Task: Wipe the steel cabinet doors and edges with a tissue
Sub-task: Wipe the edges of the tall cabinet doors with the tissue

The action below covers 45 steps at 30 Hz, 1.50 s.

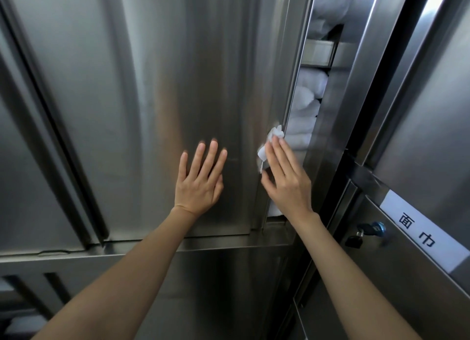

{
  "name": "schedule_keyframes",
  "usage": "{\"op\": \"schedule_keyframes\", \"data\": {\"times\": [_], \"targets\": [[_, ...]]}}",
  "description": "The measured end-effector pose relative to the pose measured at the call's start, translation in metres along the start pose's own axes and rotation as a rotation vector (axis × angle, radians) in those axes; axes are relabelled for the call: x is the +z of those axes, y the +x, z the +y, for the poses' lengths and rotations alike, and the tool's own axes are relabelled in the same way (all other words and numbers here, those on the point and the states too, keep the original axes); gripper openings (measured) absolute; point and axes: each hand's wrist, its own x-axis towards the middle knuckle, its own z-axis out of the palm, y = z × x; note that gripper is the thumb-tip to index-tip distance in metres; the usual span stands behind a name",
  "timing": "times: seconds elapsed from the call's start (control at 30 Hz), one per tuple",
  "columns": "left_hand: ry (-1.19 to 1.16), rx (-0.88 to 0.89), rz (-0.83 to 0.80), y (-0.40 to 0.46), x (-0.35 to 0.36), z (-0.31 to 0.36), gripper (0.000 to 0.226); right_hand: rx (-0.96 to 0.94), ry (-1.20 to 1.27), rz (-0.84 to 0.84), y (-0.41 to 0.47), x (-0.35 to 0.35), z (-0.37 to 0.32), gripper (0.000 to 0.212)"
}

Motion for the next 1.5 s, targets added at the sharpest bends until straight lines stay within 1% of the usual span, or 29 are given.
{"op": "schedule_keyframes", "data": {"times": [0.17, 0.3, 0.4, 0.67, 0.83, 0.9, 0.97, 1.07, 1.1, 1.2, 1.27, 1.33, 1.43, 1.5], "targets": [[-0.004, -0.005, 0.019, 0.001, 0.0, 0.0, 0.066, -0.057, -0.094, 0.046, 0.005, 0.002, 0.009, 0.042], [-0.007, -0.004, 0.021, 0.002, 0.0, 0.0, 0.064, -0.091, -0.09, 0.074, -0.001, 0.007, 0.011, 0.037], [-0.009, -0.007, 0.01, 0.002, 0.0, 0.0, 0.065, -0.11, -0.06, 0.088, -0.009, 0.008, 0.009, 0.027], [-0.008, -0.013, -0.001, 0.003, -0.002, 0.0, 0.067, -0.105, -0.012, 0.009, -0.012, -0.008, -0.005, 0.014], [-0.059, -0.032, -0.077, 0.004, -0.009, 0.001, 0.068, -0.091, 0.02, -0.081, -0.01, -0.009, -0.009, 0.022], [-0.091, -0.048, -0.12, 0.005, -0.016, 0.003, 0.069, -0.052, 0.043, -0.112, -0.011, -0.012, -0.011, 0.025], [-0.112, -0.062, -0.153, 0.005, -0.024, 0.005, 0.068, 0.026, 0.093, -0.145, -0.017, -0.016, -0.018, 0.028], [-0.133, -0.07, -0.194, 0.008, -0.036, 0.005, 0.065, 0.23, 0.205, -0.143, -0.027, -0.024, -0.032, 0.018], [-0.139, -0.067, -0.208, 0.009, -0.04, 0.005, 0.064, 0.299, 0.239, -0.136, -0.03, -0.028, -0.037, 0.018], [-0.15, -0.061, -0.262, 0.013, -0.05, 0.004, 0.062, 0.499, 0.345, -0.104, -0.031, -0.042, -0.048, 0.029], [-0.16, -0.083, -0.282, 0.016, -0.058, 0.006, 0.062, 0.638, 0.438, -0.038, -0.022, -0.055, -0.05, 0.032], [-0.184, -0.115, -0.281, 0.025, -0.067, 0.011, 0.061, 0.701, 0.503, 0.067, -0.004, -0.072, -0.046, 0.033], [-0.233, -0.125, -0.245, 0.055, -0.081, 0.017, 0.059, 0.71, 0.53, 0.211, 0.035, -0.106, -0.03, 0.034], [-0.269, -0.109, -0.185, 0.088, -0.091, 0.021, 0.059, 0.682, 0.5, 0.28, 0.063, -0.131, -0.016, 0.035]]}}
